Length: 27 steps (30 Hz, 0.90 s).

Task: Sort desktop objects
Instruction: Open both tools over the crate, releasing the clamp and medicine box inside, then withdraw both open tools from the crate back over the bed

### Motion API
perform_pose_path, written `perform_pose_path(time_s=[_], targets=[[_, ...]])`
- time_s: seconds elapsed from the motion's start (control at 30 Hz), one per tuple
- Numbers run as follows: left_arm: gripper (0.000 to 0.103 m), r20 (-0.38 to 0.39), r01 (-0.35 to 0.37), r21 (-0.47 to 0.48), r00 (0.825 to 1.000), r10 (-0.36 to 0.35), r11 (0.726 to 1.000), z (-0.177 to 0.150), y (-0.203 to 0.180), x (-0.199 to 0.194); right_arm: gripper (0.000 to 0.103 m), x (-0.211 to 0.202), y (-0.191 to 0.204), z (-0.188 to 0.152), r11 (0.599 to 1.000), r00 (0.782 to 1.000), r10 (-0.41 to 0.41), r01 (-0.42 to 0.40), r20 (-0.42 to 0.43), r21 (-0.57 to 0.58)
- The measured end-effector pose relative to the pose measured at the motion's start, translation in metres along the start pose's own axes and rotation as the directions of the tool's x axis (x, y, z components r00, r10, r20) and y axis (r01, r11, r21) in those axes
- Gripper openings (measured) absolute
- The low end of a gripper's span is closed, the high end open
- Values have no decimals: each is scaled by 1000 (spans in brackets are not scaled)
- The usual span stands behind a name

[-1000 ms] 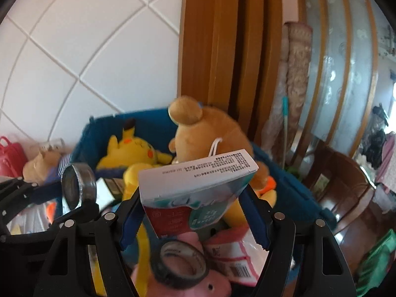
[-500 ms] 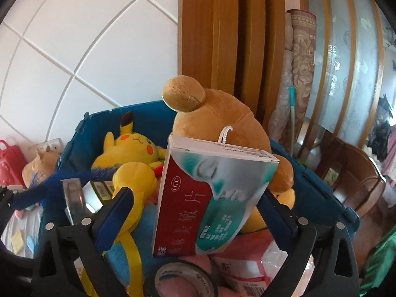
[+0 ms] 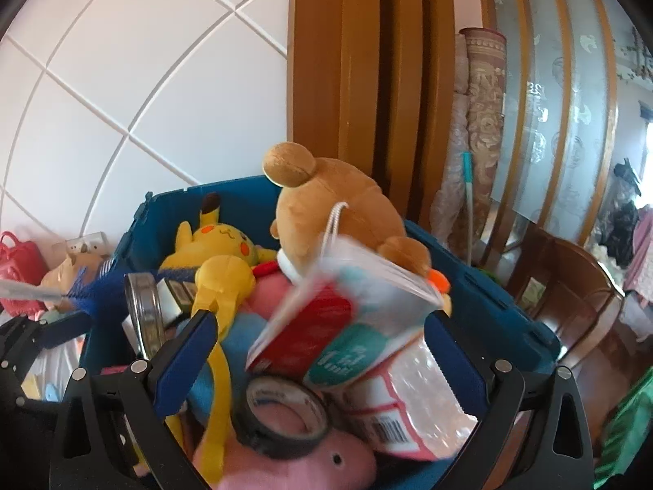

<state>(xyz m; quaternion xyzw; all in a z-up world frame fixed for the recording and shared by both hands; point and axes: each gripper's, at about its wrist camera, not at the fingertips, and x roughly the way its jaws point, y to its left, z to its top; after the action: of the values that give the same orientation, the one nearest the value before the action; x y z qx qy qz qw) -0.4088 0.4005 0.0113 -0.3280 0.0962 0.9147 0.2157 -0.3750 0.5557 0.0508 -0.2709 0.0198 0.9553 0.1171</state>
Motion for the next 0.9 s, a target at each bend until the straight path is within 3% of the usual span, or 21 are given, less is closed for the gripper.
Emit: perform_pose_path(time_s=[0.53, 0.9], targets=[[80, 13, 8, -24, 1000, -8, 1000, -36, 6, -42, 103, -49, 11, -36, 1000, 1000, 5, -5, -14, -6], [80, -4, -52, -81, 999, 52, 995, -91, 66, -84, 103, -80, 81, -69, 995, 995, 94, -95, -25, -37]])
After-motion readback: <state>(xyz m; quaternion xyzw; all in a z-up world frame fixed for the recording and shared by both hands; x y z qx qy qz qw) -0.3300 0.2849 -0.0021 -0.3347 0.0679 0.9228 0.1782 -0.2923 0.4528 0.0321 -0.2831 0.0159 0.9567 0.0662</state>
